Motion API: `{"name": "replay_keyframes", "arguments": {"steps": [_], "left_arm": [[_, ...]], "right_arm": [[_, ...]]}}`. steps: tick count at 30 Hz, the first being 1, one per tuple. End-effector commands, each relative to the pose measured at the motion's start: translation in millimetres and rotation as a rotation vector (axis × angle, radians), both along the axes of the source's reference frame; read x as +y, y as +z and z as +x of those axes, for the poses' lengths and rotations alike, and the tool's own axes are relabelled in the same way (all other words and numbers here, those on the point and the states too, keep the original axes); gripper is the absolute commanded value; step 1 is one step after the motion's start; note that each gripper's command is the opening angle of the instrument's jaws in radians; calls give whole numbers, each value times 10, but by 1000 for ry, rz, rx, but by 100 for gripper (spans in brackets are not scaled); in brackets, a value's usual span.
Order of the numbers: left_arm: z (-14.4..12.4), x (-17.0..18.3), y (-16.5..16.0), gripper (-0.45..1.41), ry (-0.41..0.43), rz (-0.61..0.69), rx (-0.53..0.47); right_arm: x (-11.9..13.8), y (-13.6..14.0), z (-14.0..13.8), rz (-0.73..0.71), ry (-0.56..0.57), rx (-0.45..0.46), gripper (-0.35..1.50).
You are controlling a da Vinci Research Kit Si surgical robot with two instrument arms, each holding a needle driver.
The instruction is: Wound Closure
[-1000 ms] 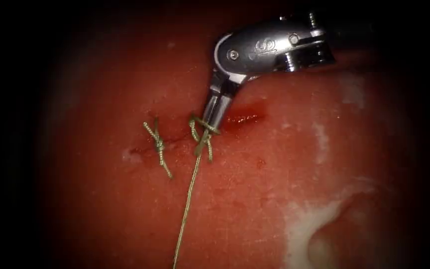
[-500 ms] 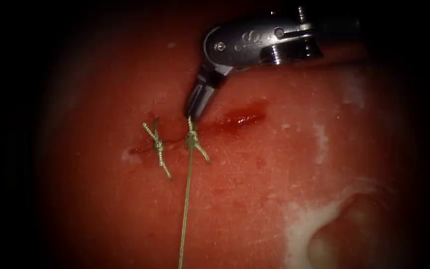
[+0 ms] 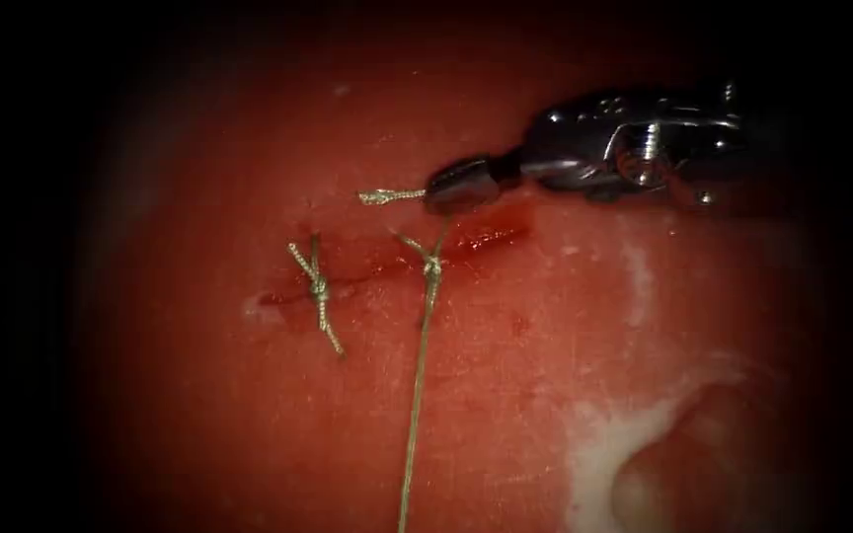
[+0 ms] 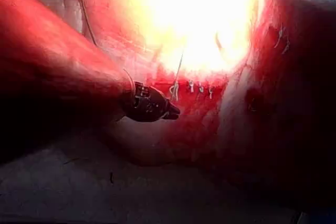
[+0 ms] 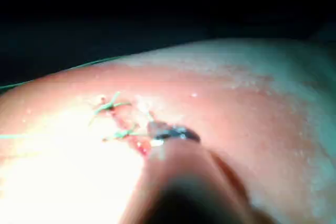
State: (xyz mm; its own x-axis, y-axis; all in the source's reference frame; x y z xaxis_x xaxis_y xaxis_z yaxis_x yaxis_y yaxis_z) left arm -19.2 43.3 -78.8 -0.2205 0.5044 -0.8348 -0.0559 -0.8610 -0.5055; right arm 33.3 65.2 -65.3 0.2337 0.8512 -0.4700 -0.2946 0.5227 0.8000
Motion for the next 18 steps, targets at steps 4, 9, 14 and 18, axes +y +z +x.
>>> {"name": "replay_keyframes", "arguments": {"steps": [4,9,14,18], "left_arm": [[-4,-10,8,-35,0,6,3],[3,-13,7,-35,-9,7,9],[7,-16,8,-35,-16,9,13],[2,-20,16,-35,-23,19,18]], "right_arm": [[-28,5,5,110,179,-20,-35],[-31,0,20,196,282,67,-35],[-7,-7,47,104,245,63,-35],[18,-8,57,14,212,7,-35]]}}
